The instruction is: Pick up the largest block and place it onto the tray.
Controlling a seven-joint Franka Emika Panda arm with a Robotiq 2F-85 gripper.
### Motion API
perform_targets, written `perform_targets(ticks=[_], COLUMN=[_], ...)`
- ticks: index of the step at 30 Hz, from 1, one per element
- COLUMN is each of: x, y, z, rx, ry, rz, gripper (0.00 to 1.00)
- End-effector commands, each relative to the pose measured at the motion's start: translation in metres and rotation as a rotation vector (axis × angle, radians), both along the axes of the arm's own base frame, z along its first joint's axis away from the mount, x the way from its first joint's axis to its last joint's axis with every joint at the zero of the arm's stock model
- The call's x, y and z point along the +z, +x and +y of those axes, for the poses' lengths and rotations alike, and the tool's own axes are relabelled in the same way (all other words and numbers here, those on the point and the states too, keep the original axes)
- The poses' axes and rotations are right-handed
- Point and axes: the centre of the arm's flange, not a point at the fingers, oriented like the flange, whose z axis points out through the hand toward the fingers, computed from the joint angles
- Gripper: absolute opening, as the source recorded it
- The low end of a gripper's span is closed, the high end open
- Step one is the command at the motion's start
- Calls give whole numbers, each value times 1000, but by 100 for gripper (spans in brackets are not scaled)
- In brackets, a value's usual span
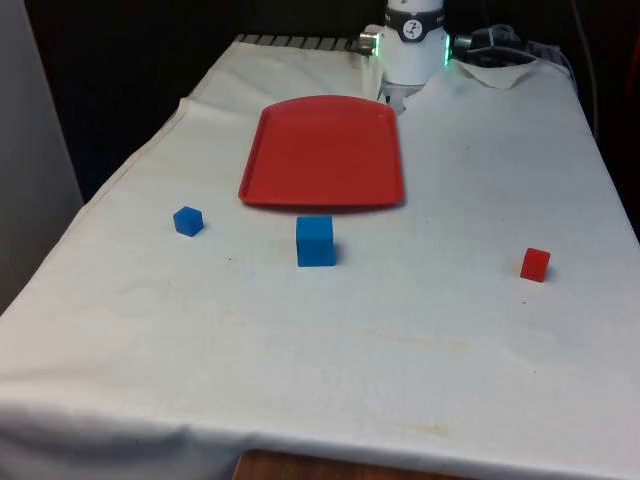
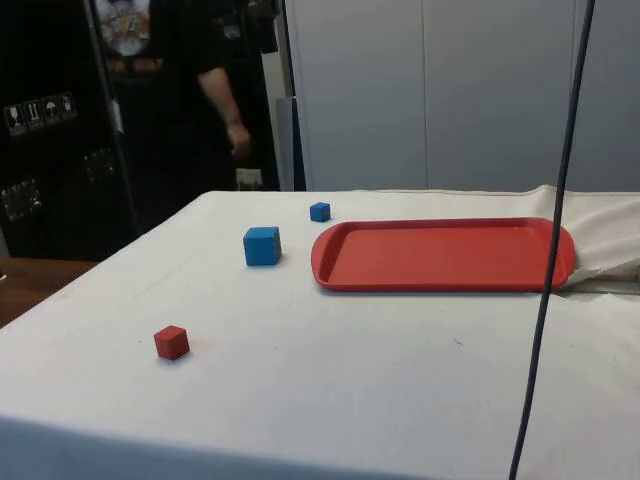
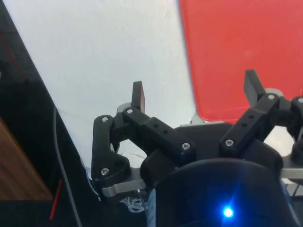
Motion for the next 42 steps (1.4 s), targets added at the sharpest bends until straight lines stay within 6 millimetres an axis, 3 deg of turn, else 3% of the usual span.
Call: perform_targets(ticks=[1, 11, 19, 21, 28, 42], x=[0, -16, -42, -39, -64, -91], y=[0, 12, 30, 28, 45, 67], z=[0, -6, -13, -12, -14, -12], rx=[0, 3, 3, 2, 12, 30], ry=[-1, -15, -24, -30, -37, -55], rz=[0, -22, -65, -56, -97, -138], gripper=[100, 100, 100, 100, 100, 100])
